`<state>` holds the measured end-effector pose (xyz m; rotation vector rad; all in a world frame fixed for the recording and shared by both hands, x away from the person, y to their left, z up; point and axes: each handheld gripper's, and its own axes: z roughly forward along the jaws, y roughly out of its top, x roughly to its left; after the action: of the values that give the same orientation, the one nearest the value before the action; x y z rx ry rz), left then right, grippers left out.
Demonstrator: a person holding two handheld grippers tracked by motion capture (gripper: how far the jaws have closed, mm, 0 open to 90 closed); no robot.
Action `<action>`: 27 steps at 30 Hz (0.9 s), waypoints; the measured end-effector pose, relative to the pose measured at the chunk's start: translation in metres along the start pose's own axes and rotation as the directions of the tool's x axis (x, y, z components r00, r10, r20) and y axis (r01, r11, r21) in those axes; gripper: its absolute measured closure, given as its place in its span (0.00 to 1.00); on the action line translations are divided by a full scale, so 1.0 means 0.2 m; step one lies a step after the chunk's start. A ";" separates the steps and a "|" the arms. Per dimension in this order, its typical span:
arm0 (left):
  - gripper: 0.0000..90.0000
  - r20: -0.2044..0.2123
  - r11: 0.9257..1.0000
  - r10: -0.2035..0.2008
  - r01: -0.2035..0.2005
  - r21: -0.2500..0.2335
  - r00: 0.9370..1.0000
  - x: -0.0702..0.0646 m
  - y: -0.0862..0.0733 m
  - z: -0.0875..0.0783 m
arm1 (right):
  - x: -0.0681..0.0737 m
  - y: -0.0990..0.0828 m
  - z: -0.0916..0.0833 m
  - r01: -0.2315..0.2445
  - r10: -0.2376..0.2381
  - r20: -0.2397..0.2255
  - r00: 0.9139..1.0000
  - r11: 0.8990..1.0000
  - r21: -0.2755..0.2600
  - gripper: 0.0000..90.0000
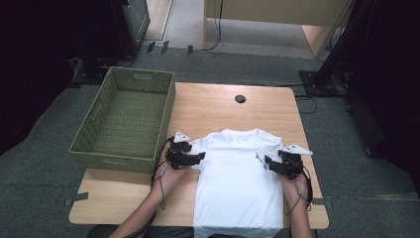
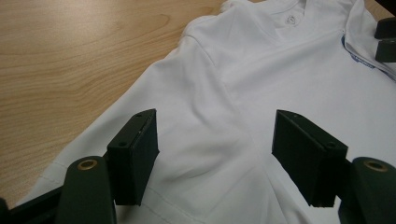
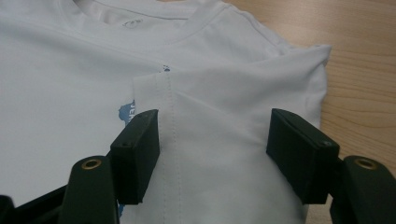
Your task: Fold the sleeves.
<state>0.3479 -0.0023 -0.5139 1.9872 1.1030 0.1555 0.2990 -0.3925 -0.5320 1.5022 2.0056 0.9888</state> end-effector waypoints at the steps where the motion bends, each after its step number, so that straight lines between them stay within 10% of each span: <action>1: 0.35 0.000 1.000 -0.001 0.001 -0.001 1.000 0.00 0.00 0.00 | 0.00 0.00 0.00 0.000 0.000 0.001 1.000 1.000 0.002 0.38; 27: 0.34 -0.042 0.998 -0.019 0.016 -0.053 0.999 0.03 -0.02 0.02 | -0.08 -0.01 -0.02 -0.032 0.032 0.037 0.999 0.999 -0.004 0.38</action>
<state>0.3498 0.0008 -0.5204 1.9353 1.1320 0.2163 0.2995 -0.4087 -0.5324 1.5434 1.9589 0.9698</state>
